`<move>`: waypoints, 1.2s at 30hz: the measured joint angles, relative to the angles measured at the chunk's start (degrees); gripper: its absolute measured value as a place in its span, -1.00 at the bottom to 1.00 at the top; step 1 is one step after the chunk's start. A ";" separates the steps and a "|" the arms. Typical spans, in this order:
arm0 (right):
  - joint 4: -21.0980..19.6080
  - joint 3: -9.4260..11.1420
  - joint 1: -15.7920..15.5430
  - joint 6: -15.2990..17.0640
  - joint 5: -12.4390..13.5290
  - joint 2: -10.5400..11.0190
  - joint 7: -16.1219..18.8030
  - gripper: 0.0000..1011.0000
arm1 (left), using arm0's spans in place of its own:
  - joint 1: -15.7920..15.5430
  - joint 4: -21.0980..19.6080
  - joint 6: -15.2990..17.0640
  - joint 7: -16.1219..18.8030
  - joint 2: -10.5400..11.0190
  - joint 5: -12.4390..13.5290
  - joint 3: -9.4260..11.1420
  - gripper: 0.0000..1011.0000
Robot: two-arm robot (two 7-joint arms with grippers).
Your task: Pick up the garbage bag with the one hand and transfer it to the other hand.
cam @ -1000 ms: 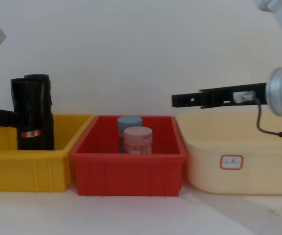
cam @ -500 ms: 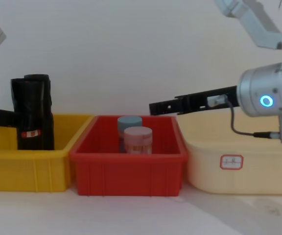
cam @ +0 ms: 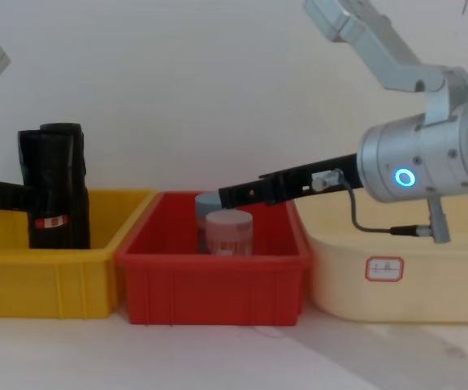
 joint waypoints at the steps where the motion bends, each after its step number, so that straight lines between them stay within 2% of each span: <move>1: 0.33 -0.19 0.17 -0.02 -0.19 -0.15 0.05 0.98 | 0.00 0.00 0.00 0.00 0.00 0.00 0.00 -0.18; 14: 3.11 -0.84 1.55 -0.66 -1.39 -1.45 0.43 0.98 | 0.00 0.00 0.00 0.00 0.00 0.00 0.00 -0.18; 27: 4.16 -0.98 1.94 -0.72 -2.09 -1.67 0.74 0.98 | 0.00 0.00 0.00 0.00 0.00 0.00 0.00 -0.18; 36: 6.87 -1.93 3.30 -0.55 -2.97 -2.43 1.68 0.98 | 0.00 0.00 0.00 0.00 0.00 0.00 0.00 -0.18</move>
